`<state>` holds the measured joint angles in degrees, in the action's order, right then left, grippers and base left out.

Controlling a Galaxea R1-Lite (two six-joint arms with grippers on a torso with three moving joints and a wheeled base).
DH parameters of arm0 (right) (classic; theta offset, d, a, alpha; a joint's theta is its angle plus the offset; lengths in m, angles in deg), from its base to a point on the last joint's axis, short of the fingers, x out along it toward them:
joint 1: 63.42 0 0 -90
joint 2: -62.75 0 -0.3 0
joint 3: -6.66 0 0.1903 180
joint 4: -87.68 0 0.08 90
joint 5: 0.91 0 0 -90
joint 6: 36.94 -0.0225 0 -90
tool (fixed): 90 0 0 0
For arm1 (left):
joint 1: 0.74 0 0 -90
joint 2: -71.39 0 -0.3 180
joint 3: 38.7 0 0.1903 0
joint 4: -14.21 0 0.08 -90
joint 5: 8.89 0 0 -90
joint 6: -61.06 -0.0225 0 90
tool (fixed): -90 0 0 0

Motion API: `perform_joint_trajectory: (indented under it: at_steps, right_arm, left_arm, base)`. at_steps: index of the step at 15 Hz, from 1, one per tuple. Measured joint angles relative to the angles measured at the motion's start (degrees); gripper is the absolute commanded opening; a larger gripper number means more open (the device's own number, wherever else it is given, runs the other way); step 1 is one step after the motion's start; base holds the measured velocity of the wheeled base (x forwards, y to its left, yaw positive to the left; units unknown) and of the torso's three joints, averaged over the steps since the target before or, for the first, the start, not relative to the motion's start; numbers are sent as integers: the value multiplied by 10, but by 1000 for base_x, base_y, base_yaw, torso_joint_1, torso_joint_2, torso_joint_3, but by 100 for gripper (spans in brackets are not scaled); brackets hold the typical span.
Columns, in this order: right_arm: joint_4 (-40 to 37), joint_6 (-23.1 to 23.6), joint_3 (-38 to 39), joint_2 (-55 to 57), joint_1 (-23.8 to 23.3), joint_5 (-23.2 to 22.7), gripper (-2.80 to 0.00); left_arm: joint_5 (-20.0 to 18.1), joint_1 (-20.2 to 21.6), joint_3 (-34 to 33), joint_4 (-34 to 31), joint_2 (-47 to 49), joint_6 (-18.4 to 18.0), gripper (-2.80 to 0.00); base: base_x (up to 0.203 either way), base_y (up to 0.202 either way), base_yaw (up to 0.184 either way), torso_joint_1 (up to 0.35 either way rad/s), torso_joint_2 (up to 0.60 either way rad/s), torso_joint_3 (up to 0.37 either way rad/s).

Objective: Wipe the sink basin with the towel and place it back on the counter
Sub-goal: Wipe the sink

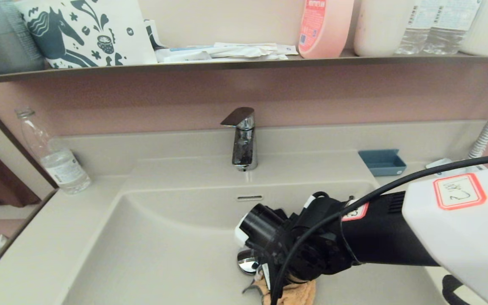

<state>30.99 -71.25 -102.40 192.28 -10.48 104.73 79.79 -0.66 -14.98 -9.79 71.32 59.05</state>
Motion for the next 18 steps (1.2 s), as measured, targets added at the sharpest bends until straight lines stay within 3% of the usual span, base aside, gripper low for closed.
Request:
perform_joint_trajectory:
  at_steps: [2, 10, 18]
  right_arm:
    - [16, 0, -43, 24, 26, -27, -280]
    - [52, 32, -247, 125, 93, -43, -280]
    - [146, 78, -269, 143, 109, -65, -280]
  left_arm:
    - [0, 0, 0, 0, 0, 0, -280]
    - [0, 0, 0, 0, 0, 0, -280]
    - [0, 0, 0, 0, 0, 0, -280]
  base:
    - [0, 0, 0, 0, 0, 0]
    - [0, 0, 0, 0, 0, 0]
    - [0, 0, 0, 0, 0, 0]
